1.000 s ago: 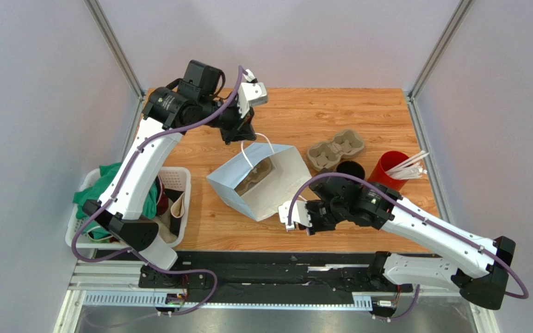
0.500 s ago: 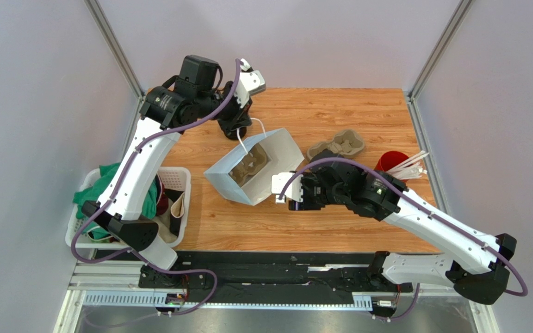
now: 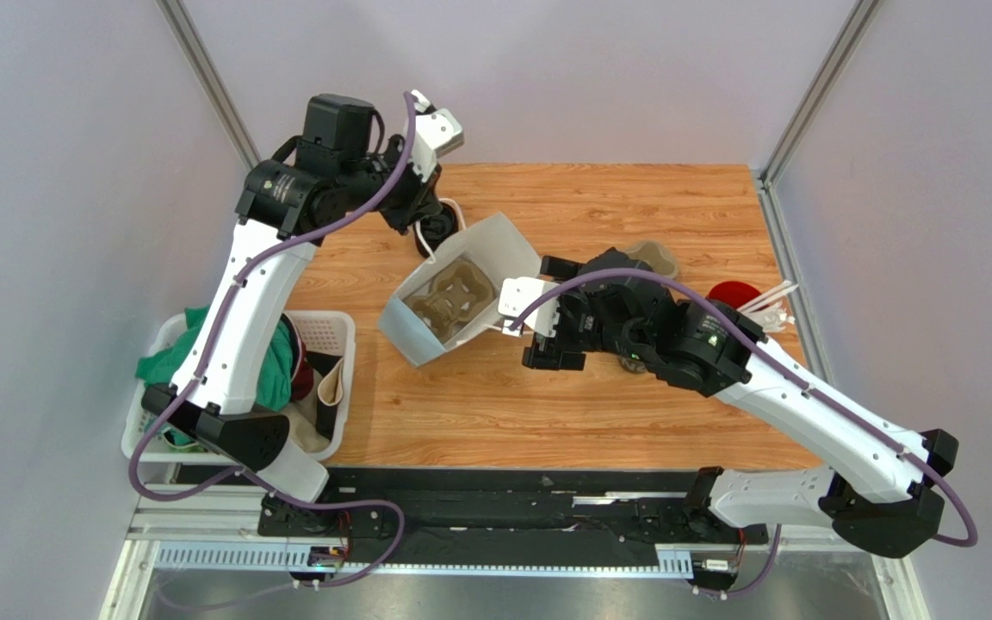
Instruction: Pack the takeout coffee
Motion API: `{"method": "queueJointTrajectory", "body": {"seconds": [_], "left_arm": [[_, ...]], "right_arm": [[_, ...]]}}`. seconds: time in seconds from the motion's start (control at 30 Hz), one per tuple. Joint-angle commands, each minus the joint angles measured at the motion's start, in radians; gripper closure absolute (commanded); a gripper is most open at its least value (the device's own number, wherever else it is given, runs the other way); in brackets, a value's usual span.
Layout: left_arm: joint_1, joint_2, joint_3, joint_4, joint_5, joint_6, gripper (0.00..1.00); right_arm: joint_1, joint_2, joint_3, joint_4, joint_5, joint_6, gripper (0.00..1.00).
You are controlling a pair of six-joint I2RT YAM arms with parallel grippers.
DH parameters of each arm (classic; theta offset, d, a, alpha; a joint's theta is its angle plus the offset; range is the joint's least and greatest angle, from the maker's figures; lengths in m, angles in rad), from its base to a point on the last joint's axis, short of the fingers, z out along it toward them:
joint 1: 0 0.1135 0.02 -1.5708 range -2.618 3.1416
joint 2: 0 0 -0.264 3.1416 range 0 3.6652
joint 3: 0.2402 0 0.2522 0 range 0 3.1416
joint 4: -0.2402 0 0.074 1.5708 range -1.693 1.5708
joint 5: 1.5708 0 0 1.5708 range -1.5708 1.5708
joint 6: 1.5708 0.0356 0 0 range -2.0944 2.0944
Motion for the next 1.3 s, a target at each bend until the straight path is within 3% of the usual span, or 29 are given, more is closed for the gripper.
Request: {"method": "queueJointTrajectory", "body": {"seconds": [0.0,0.13,0.5,1.27], "left_arm": [[0.06,-0.051,-0.023,0.062,-0.031,-0.043,1.0],[0.11,-0.052,-0.032,0.076,-0.023,-0.054,1.0],[0.172,-0.034,-0.052,0.116,-0.061,-0.035,1.0],[0.322,0.141,0.107,0.147,-0.064,-0.031,1.0]], "right_arm": [[-0.024,0.004,0.08,0.067,0.072,0.035,0.14],[-0.045,0.011,0.135,0.07,0.075,0.059,0.09],[-0.076,-0.003,0.13,0.113,0.109,0.084,0.09],[-0.136,-0.026,0.092,0.182,0.147,0.11,0.04]]}}
